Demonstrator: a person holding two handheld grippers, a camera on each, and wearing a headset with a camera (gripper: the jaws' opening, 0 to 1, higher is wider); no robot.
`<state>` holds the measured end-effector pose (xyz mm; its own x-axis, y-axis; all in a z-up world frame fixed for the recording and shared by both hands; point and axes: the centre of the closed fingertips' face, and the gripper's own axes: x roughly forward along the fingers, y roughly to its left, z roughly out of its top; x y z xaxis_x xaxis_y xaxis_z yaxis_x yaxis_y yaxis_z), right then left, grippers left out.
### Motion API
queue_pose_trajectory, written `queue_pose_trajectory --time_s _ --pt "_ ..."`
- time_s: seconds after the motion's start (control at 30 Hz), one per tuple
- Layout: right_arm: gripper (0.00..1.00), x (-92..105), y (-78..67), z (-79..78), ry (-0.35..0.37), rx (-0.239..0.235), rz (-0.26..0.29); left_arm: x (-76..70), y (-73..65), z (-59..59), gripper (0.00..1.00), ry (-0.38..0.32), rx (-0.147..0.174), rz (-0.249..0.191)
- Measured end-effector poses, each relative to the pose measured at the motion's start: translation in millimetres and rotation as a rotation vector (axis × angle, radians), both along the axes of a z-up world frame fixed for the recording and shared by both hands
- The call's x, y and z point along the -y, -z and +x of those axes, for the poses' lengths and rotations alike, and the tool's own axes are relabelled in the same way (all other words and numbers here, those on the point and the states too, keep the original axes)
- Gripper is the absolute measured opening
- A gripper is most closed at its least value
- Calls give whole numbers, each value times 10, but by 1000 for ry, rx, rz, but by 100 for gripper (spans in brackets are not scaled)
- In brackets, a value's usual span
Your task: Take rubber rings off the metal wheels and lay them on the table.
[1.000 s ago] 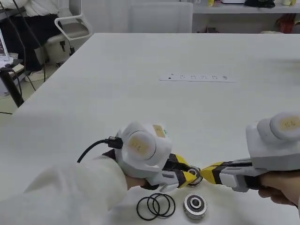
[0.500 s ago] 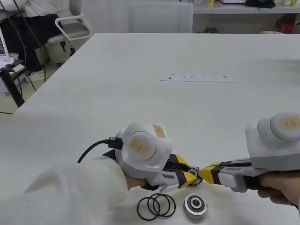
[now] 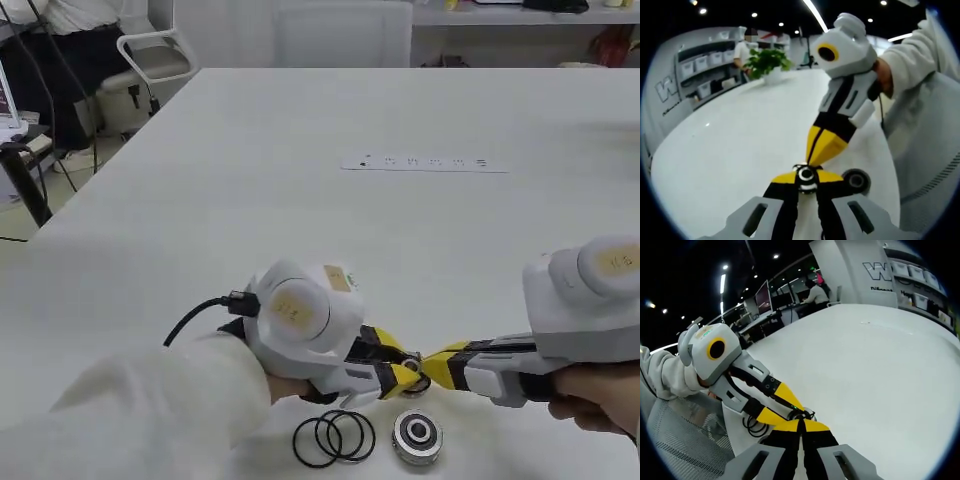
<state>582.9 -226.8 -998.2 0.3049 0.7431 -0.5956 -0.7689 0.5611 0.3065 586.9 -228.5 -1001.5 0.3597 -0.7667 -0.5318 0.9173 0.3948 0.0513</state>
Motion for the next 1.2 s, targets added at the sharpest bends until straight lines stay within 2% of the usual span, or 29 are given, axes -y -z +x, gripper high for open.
queue_pose_trajectory --time_s 0.33,0.37,0.4,0.43,0.5,0.63,0.93,1.1,1.2 --pt "0 -32 -32 -13 -21 22 6 -2 1 -1 13 -1 -1 -4" --pt "0 -65 -65 -23 -38 31 28 -1 2 2 13 -3 -1 -4" --pt "0 -117 -157 8 -28 47 79 -1 2 1 13 -3 -2 -4" --pt "0 -92 -147 22 -19 40 56 0 2 2 13 -4 -1 -4" --pt "0 -79 -126 40 -10 50 46 0 2 2 13 -5 -3 -5" --pt "0 -23 -29 38 6 22 16 4 1 3 13 -12 -8 -9" --pt "0 1 -7 39 18 8 12 24 -4 10 14 -29 -36 -26" --pt "0 14 -6 36 20 -7 24 22 -20 -5 15 -10 -26 0" --pt "0 61 19 57 33 -1 -7 37 -50 -20 18 -4 -36 -6"
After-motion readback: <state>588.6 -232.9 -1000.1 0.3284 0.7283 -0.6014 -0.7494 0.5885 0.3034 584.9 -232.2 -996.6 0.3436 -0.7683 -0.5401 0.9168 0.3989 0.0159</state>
